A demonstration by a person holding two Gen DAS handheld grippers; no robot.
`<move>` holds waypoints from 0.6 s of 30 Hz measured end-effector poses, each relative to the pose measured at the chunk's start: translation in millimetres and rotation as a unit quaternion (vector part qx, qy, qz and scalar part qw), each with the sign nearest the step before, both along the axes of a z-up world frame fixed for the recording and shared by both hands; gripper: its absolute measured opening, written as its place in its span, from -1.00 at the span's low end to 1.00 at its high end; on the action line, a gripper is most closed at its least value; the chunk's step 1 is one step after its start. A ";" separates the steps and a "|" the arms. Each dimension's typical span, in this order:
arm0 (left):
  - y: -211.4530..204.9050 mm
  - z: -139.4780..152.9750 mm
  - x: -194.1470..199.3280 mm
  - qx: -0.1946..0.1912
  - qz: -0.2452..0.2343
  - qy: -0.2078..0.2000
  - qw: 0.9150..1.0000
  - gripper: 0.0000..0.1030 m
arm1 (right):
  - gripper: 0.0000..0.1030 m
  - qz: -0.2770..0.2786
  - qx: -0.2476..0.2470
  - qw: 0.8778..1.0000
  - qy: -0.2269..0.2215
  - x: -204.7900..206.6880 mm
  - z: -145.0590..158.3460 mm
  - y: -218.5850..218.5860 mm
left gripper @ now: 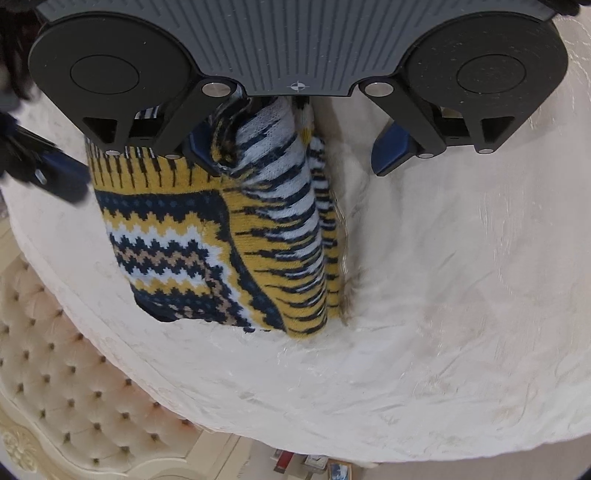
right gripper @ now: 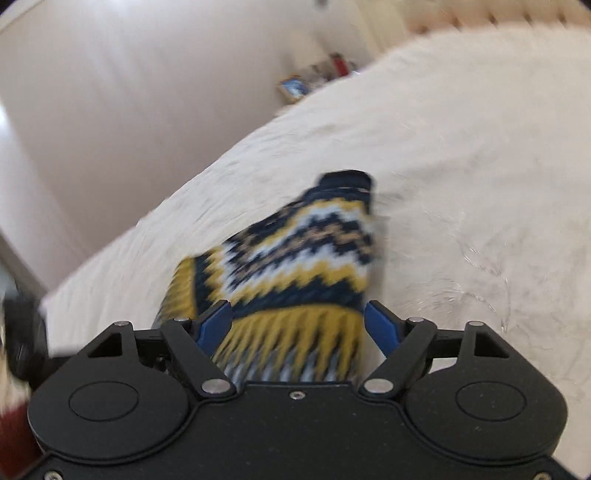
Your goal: Fold small clothes
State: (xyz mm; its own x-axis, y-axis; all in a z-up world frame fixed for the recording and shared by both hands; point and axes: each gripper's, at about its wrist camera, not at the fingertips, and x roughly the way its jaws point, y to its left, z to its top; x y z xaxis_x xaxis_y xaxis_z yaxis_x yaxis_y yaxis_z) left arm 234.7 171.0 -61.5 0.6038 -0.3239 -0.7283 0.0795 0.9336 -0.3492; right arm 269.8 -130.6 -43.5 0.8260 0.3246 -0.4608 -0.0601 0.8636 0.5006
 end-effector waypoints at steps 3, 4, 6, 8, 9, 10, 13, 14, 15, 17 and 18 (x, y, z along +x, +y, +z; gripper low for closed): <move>7.1 -3.2 5.5 -0.045 0.000 0.024 0.999 0.67 | 0.57 0.013 0.042 0.999 0.014 20.4 -14.7 -11.1; 9.3 -5.5 7.2 -0.062 -0.001 0.031 0.998 0.68 | 0.57 0.019 0.054 0.998 0.020 25.7 -18.4 -12.8; 12.4 -8.7 8.6 -0.088 -0.003 0.037 0.995 0.69 | 0.57 0.031 0.082 0.996 0.030 34.6 -26.6 -13.8; 11.2 -10.0 11.1 -0.115 -0.013 0.043 0.992 0.69 | 0.58 0.041 0.110 0.992 0.039 36.1 -34.6 -13.8; 9.2 -12.1 13.6 -0.133 -0.022 0.049 0.990 0.69 | 0.58 0.044 0.122 0.991 0.040 38.0 -39.2 -14.1; 7.2 -15.2 17.0 -0.156 -0.038 0.059 0.985 0.69 | 0.58 0.047 0.133 0.989 0.039 38.3 -42.6 -14.0; -2.0 -20.7 22.6 -0.172 -0.053 0.062 0.982 0.70 | 0.58 0.053 0.165 0.984 0.035 39.7 -49.4 -14.9; -4.5 -20.7 24.3 -0.171 -0.060 0.059 0.982 0.70 | 0.58 0.052 0.172 0.983 0.034 39.0 -50.8 -15.5; -5.6 -20.9 25.9 -0.176 -0.067 0.056 0.981 0.69 | 0.58 0.051 0.178 0.982 0.033 38.2 -52.2 -16.2; -4.4 -22.8 28.9 -0.200 -0.068 0.055 0.976 0.45 | 0.50 0.052 0.188 0.980 0.037 34.1 -51.9 -18.0; -2.4 -25.3 30.0 -0.214 -0.069 0.058 0.973 0.31 | 0.24 0.051 0.186 0.980 0.046 32.4 -51.5 -17.9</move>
